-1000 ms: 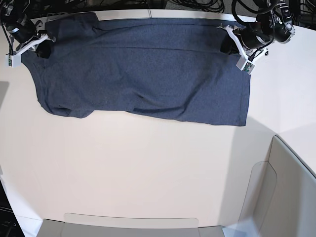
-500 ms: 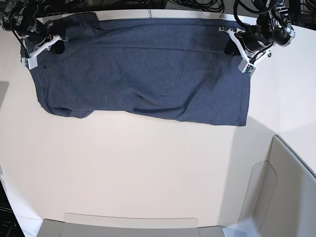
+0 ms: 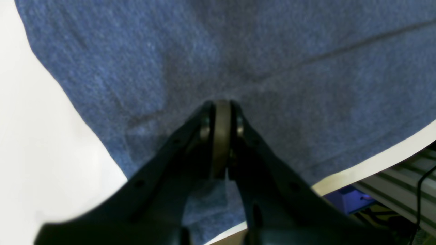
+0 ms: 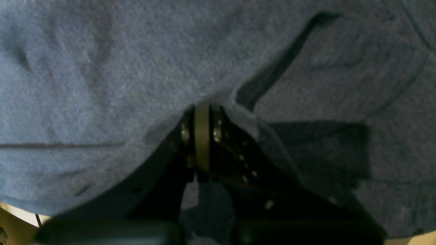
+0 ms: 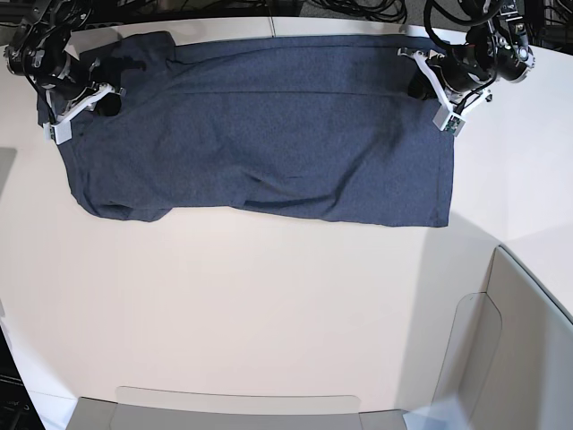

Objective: Layout the t-shirt on the table in an organized manner, then fold the t-shirt properly
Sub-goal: 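Lower both grippers onto the folded shirt and grasp the fold edge, then move the right gripper along the shirt side toward the hem corner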

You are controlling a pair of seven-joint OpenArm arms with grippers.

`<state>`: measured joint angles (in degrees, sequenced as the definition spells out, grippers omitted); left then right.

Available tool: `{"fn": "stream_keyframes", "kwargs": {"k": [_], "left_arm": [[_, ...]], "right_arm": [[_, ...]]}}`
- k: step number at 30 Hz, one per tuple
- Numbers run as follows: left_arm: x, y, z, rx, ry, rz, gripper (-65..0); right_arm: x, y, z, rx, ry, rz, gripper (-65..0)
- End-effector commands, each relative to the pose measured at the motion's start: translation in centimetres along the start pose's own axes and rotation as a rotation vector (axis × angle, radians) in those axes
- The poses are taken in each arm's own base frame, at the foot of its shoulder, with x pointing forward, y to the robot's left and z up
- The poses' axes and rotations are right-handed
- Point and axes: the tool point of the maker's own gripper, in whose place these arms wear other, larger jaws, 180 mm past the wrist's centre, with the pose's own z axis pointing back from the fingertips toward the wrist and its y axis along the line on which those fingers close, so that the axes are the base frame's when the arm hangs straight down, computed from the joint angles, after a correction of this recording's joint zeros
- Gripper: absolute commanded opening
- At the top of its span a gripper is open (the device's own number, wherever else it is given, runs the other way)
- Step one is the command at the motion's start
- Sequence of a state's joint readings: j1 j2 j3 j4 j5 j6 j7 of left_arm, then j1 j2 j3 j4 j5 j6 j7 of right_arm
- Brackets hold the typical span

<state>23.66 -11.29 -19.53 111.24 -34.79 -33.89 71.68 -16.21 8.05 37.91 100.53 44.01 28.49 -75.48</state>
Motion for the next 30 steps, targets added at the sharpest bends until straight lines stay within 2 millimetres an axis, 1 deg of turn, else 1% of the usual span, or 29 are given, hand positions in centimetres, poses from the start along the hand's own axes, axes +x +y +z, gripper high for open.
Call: {"fn": "stream_keyframes", "kwargs": {"k": [1,4,8,9,14,18,21,25,28,30], "left_arm": [[0.6,0.4,0.4,0.017,-0.021,-0.016,-65.0],[0.2,1.1,0.3,0.056,-0.004,-0.029,-65.0],[0.3,2.0,0.4,0.106,-0.006,-0.049,-65.0],[-0.2,2.1,0.4,0.114,0.007,-0.051,-65.0],[-0.5,2.2,0.4,0.120,0.018,-0.054,-65.0],[-0.4,2.2,0.4,0.120,0.016,-0.055,-65.0],[-0.5,2.1,0.4,0.118,0.018,-0.057,-65.0],[-0.5,2.0,0.4,0.115,0.016,-0.055,-65.0],[-1.0,1.8,0.5,0.111,0.025,-0.053,-65.0],[-0.6,1.7,0.8,0.116,0.015,-0.065,-65.0]], "right_arm": [[0.7,-0.3,0.4,-0.011,-0.008,0.021,-65.0],[0.8,-0.3,0.5,-0.014,-0.009,0.025,-65.0],[1.5,-1.8,1.5,-0.053,-0.030,0.023,-65.0],[1.6,-2.2,1.8,-0.063,-0.039,0.015,-65.0],[3.7,-4.3,3.4,-0.123,-0.099,0.004,-65.0],[5.3,-5.0,4.1,-0.143,-0.141,0.008,-65.0],[6.4,-5.7,4.4,-0.163,-0.166,-0.003,-65.0],[7.4,-6.7,4.3,-0.204,-0.180,-0.021,-65.0],[8.3,-6.2,4.1,-0.192,-0.203,-0.017,-65.0],[9.0,-5.4,3.8,-0.167,-0.226,-0.023,-65.0]]}}
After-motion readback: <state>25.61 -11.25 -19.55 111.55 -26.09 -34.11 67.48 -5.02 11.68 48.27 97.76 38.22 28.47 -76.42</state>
